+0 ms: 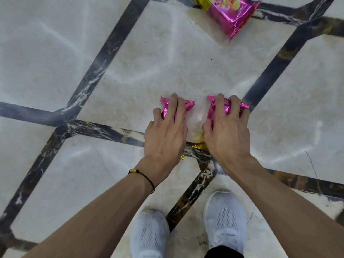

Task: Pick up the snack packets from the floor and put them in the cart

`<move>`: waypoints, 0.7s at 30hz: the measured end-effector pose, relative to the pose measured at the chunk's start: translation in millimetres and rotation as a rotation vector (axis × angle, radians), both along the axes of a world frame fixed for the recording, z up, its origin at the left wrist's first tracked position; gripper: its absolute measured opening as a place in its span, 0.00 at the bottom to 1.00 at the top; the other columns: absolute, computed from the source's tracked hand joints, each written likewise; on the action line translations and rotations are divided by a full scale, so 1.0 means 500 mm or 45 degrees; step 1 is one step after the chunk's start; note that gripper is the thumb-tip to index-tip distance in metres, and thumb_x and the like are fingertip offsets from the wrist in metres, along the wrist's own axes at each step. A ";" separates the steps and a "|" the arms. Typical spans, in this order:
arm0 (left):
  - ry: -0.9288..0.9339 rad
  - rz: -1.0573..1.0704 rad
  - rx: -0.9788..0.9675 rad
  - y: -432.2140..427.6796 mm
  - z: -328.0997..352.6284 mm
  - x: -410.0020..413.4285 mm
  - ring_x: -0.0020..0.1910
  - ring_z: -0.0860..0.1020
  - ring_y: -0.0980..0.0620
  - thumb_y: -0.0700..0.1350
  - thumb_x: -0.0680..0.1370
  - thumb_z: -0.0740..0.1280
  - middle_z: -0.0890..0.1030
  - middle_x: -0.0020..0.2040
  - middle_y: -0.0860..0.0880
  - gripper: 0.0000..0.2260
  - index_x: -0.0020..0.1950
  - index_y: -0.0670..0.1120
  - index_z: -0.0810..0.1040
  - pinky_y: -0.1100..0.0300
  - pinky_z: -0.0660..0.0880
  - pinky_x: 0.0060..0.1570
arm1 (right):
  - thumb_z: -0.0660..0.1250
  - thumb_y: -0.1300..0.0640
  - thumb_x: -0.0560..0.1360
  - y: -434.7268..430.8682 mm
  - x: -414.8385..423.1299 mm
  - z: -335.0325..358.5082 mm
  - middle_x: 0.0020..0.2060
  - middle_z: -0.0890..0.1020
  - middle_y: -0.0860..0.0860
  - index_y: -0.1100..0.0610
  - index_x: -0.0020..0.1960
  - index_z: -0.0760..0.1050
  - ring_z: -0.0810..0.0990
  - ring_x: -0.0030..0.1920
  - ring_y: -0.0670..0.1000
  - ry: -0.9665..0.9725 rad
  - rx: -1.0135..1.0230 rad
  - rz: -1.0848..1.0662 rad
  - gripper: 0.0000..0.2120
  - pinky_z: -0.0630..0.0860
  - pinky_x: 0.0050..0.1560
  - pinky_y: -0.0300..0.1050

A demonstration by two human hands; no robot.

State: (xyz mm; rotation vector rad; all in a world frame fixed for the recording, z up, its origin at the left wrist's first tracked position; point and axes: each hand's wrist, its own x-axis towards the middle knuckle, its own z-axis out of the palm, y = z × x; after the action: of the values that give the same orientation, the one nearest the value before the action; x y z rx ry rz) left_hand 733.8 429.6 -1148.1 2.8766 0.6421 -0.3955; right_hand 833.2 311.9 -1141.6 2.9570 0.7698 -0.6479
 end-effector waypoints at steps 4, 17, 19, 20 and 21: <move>0.028 0.032 -0.017 0.004 0.054 0.000 0.52 0.74 0.37 0.46 0.83 0.58 0.66 0.77 0.40 0.24 0.78 0.39 0.62 0.49 0.74 0.42 | 0.63 0.54 0.78 -0.012 0.001 0.051 0.74 0.62 0.61 0.58 0.77 0.58 0.68 0.68 0.67 0.018 0.039 0.006 0.31 0.78 0.54 0.55; 0.136 -0.077 0.065 0.073 0.537 0.020 0.57 0.72 0.37 0.47 0.83 0.53 0.61 0.79 0.42 0.25 0.79 0.40 0.59 0.48 0.75 0.43 | 0.66 0.58 0.74 -0.045 0.055 0.513 0.69 0.69 0.62 0.60 0.74 0.65 0.73 0.56 0.68 0.006 0.045 0.014 0.29 0.78 0.45 0.57; 0.189 -0.113 0.110 0.090 0.625 0.025 0.66 0.68 0.35 0.47 0.83 0.43 0.55 0.81 0.42 0.25 0.78 0.40 0.60 0.46 0.74 0.51 | 0.68 0.58 0.73 -0.027 0.063 0.614 0.68 0.70 0.61 0.59 0.73 0.66 0.73 0.54 0.66 -0.002 0.085 -0.006 0.29 0.77 0.38 0.53; 0.197 -0.133 0.128 0.097 0.668 0.028 0.69 0.66 0.35 0.46 0.82 0.38 0.53 0.81 0.42 0.27 0.76 0.39 0.61 0.46 0.72 0.53 | 0.68 0.57 0.72 -0.016 0.067 0.662 0.68 0.70 0.61 0.59 0.73 0.66 0.74 0.54 0.66 -0.005 0.090 -0.009 0.30 0.77 0.36 0.52; 0.209 -0.163 0.143 0.100 0.714 0.032 0.71 0.64 0.36 0.45 0.80 0.33 0.51 0.81 0.41 0.30 0.75 0.39 0.63 0.47 0.69 0.52 | 0.68 0.56 0.72 -0.007 0.072 0.711 0.68 0.70 0.60 0.58 0.73 0.66 0.74 0.54 0.65 -0.009 0.094 -0.009 0.30 0.77 0.35 0.51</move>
State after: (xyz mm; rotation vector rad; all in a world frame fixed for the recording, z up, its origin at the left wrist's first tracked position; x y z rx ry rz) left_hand 749.8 479.5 -791.0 3.0246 0.5222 -0.6395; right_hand 869.3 308.4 -786.0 3.0279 0.8001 -0.6230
